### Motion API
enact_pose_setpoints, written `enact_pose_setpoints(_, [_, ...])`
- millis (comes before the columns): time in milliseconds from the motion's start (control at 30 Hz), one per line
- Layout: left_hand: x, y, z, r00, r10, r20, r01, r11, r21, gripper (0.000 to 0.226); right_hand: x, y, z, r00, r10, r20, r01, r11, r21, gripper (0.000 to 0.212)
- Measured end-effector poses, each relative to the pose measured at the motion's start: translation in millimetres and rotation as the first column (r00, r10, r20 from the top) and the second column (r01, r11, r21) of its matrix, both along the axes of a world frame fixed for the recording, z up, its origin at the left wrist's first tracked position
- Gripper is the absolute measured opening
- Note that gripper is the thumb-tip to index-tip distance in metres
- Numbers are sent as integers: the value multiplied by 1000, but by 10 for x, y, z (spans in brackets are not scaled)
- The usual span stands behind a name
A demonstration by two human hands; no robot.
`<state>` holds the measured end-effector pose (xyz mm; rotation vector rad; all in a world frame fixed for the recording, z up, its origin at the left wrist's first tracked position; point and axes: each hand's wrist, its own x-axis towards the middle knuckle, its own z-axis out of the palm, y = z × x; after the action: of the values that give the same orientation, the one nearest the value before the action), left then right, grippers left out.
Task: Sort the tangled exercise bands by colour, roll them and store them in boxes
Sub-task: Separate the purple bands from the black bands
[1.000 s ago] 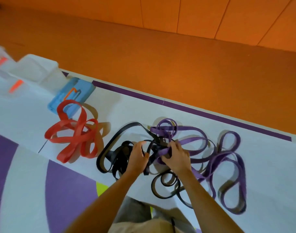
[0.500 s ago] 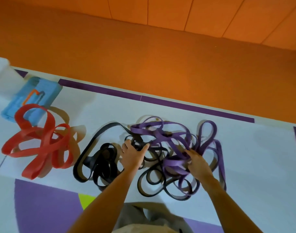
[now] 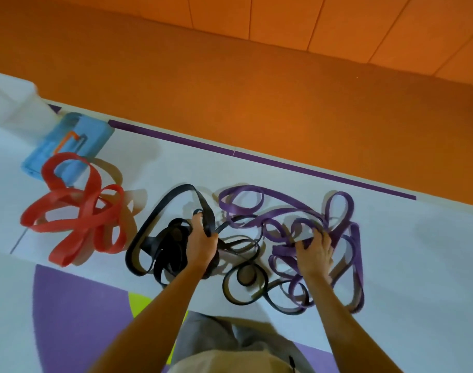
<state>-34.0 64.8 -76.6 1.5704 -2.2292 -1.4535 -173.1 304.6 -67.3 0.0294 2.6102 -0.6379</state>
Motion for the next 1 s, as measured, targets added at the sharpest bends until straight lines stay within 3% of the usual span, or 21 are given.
enact_pose_setpoints(67, [123,40,23,996,-58,75,59,998,-22,61,183,14,-8,980,176,-97,-169,983,76,44])
enact_pose_setpoints(167, [250,150,74,985,-109,136,117,992,-49,70,392,123,-60,874,439,-209,-429,898,94,31])
enact_pose_setpoints(267, [302,301,123,972,-174,157,188,979,-79,85,426,265,-111,814,580,-28,-569,806,164,52])
enact_pose_setpoints(333, [317,409,124,953,-234,194,257,961,-103,87,356,374,-148,763,646,-4,-624,739,255,67])
enact_pose_setpoints(400, [336,517,99,889,-343,303,391,914,-111,82,259,469,-155,720,694,-9,-660,688,302,61])
enact_pose_setpoints(533, [337,676,35,705,-534,467,623,781,-48,53,29,551,-71,770,628,-111,-581,762,285,32])
enact_pose_setpoints(700, [336,745,-56,560,-612,559,717,696,44,99,-199,755,40,829,541,-141,-464,807,366,13])
enact_pose_setpoints(767, [332,764,-74,503,-603,619,758,652,19,104,-246,849,27,865,476,-158,-403,847,347,10])
enact_pose_setpoints(867, [283,753,-39,530,-596,603,740,672,13,86,-254,870,-20,939,333,-86,-298,912,281,18])
enact_pose_setpoints(933, [242,694,-3,588,-581,563,718,696,-32,60,-151,831,-62,937,350,-3,-339,909,243,42])
enact_pose_setpoints(1000, [234,603,11,631,-556,541,695,715,-76,48,50,800,-106,923,385,18,-381,903,196,65])
